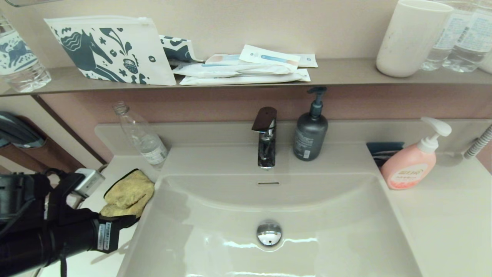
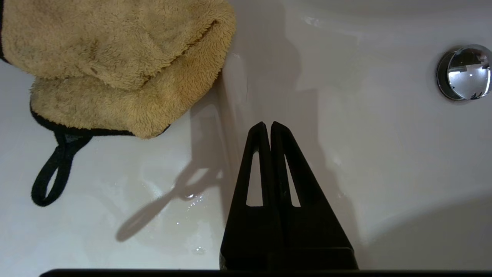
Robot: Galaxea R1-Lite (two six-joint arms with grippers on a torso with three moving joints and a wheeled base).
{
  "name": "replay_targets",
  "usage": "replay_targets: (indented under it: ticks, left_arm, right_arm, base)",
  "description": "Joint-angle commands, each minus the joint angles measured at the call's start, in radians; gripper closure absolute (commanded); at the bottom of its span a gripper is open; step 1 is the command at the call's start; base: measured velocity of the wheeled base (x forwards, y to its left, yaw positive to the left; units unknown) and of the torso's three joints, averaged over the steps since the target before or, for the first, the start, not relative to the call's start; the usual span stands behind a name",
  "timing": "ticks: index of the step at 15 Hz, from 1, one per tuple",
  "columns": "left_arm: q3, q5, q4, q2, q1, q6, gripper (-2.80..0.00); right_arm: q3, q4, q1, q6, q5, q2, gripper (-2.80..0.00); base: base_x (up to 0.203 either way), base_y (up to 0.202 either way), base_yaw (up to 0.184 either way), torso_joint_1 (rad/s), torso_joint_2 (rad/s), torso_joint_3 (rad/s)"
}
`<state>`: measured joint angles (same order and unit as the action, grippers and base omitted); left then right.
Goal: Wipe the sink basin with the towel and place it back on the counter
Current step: Pick up the cloth
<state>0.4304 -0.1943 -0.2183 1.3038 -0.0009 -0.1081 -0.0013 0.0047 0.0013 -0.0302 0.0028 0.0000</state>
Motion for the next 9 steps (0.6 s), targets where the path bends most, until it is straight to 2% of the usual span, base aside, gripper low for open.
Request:
replay_targets:
  ticks: [1, 2, 4, 5, 9]
  left_arm:
    - [0.012, -0.005, -0.001, 0.046, -0.001, -0.002, 0.0]
    - [0.019, -0.004, -0.001, 0.067, 0.0, -0.004, 0.0]
    - [0.035, -0.003, -0.003, 0.094, 0.026, -0.056, 0.0]
    - [0.041, -0.005, -0.013, 0.096, 0.047, -0.095, -2.8]
    - [0.067, -0.007, -0.022, 0.1, 0.149, -0.183, -2.8]
  right_arm:
    - [0.0, 0.0, 0.0, 0.0, 0.0, 0.002, 0.0]
    - [0.001, 0.0, 0.0, 0.0, 0.0, 0.002, 0.0]
    - [0.001, 0.0, 0.0, 0.0, 0.0, 0.002, 0.0]
    - [0.0, 0.0, 0.0, 0.0, 0.0, 0.002, 0.0]
    - [0.0, 0.0, 0.0, 0.0, 0.0, 0.002, 0.0]
  base:
    - [0.0, 0.0, 0.0, 0.0, 0.0, 0.0]
    - [0.0, 0.0, 0.0, 0.0, 0.0, 0.0]
    - [0.0, 0.0, 0.0, 0.0, 0.0, 0.0]
    - [0.0, 0.0, 0.0, 0.0, 0.0, 0.0]
    - [0.0, 0.0, 0.0, 0.0, 0.0, 0.0]
